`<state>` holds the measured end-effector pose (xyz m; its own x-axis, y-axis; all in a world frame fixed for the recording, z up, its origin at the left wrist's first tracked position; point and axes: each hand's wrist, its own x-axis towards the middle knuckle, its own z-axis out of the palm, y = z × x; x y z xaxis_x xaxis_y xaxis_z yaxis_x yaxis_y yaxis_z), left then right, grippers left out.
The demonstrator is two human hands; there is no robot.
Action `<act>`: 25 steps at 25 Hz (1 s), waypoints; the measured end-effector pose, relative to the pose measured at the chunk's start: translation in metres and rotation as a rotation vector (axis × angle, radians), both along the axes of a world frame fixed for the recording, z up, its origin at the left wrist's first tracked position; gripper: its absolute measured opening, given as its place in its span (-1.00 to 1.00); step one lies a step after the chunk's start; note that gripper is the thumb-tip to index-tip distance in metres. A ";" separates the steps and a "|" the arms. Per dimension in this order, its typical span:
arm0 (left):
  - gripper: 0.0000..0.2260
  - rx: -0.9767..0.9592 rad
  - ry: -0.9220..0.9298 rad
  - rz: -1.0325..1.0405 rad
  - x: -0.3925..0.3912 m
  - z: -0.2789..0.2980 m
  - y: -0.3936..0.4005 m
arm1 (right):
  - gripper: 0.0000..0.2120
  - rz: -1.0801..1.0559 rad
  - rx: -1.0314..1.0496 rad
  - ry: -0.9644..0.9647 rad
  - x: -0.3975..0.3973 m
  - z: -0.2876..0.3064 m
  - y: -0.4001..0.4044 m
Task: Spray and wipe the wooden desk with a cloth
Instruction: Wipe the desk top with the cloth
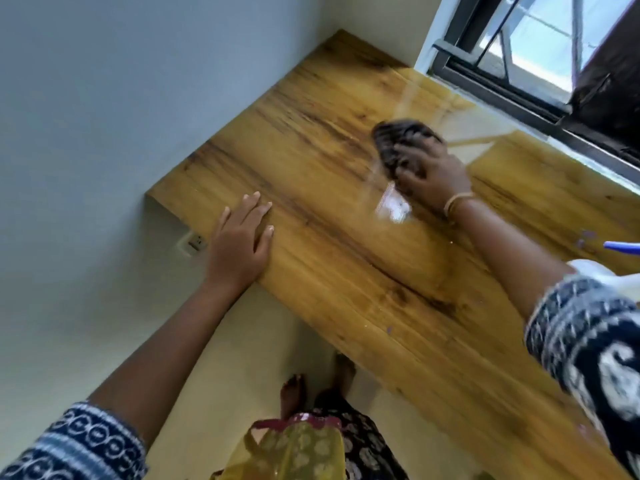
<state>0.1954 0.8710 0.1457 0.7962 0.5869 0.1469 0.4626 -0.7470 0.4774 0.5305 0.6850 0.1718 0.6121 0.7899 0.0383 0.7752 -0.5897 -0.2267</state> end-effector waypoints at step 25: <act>-0.66 -0.034 -0.279 0.128 -0.009 -0.011 -0.013 | -0.49 -0.152 -0.030 0.033 -0.005 -0.004 0.126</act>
<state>0.1865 0.8581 0.1346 0.6475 0.6880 0.3277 0.3992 -0.6725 0.6232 0.5259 0.8108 0.1676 0.7250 0.6887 -0.0062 0.6690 -0.7063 -0.2313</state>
